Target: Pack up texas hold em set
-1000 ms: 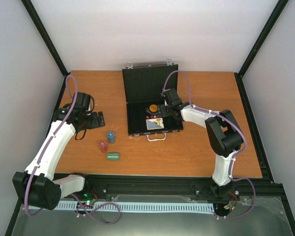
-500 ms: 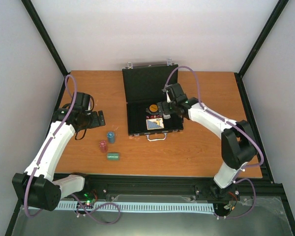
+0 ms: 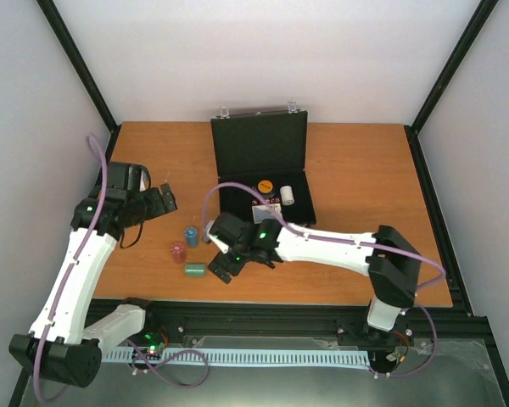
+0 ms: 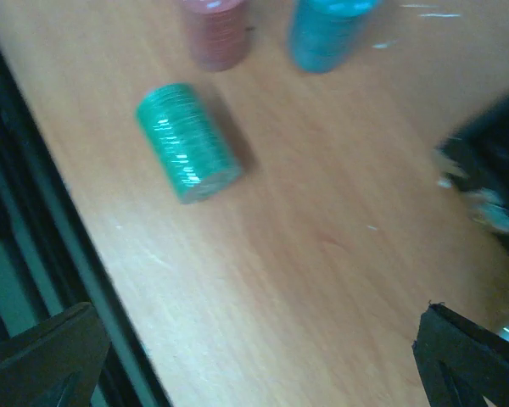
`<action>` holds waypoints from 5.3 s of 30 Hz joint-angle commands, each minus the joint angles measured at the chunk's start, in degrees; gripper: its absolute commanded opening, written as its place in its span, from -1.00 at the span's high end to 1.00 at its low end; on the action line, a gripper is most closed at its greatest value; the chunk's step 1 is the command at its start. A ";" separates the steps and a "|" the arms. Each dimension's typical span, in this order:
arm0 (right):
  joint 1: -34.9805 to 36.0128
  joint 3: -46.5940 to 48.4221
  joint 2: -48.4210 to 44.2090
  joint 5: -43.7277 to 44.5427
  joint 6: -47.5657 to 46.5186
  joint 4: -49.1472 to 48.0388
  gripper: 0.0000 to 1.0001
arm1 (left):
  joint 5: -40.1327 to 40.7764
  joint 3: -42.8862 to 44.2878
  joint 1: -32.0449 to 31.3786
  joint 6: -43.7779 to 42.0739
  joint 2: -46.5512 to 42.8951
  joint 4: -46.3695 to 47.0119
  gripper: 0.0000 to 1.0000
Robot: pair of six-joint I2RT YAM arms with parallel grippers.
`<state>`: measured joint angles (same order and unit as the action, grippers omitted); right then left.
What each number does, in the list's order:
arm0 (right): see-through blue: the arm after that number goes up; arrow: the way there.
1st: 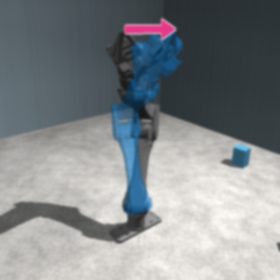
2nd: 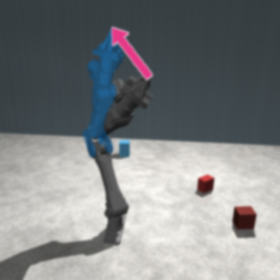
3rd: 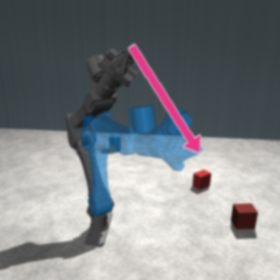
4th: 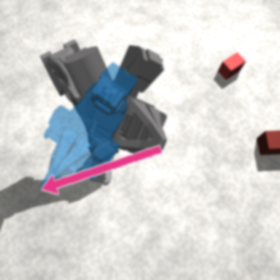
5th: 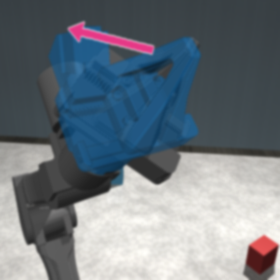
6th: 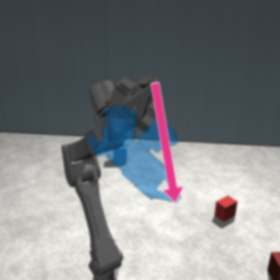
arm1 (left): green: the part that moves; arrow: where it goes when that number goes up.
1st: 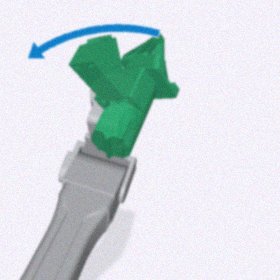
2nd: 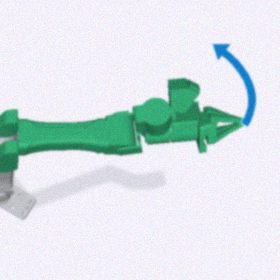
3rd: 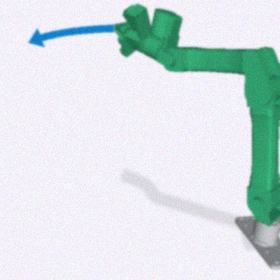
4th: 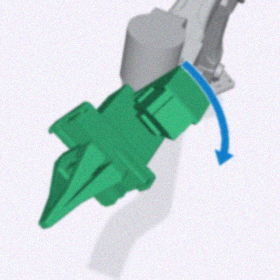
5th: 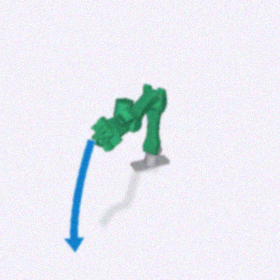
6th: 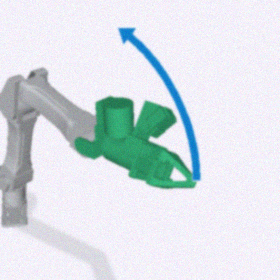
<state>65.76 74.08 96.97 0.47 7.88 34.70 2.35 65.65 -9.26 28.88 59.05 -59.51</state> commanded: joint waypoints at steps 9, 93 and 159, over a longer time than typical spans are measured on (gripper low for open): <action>5.15 11.55 16.25 -3.78 -8.57 -1.76 -1.00 | 0.12 -1.00 0.38 3.42 -8.42 -3.54 -0.99; -42.11 20.75 25.90 9.34 1.25 1.23 0.86 | 2.32 -1.00 0.38 2.82 0.82 -0.87 -0.99; -30.92 17.58 11.77 4.52 5.01 7.19 -1.00 | 2.91 0.61 0.38 2.71 0.33 -1.48 -0.99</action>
<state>28.25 90.26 111.63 5.76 11.09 39.83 4.51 63.37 -8.99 31.33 61.23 -59.68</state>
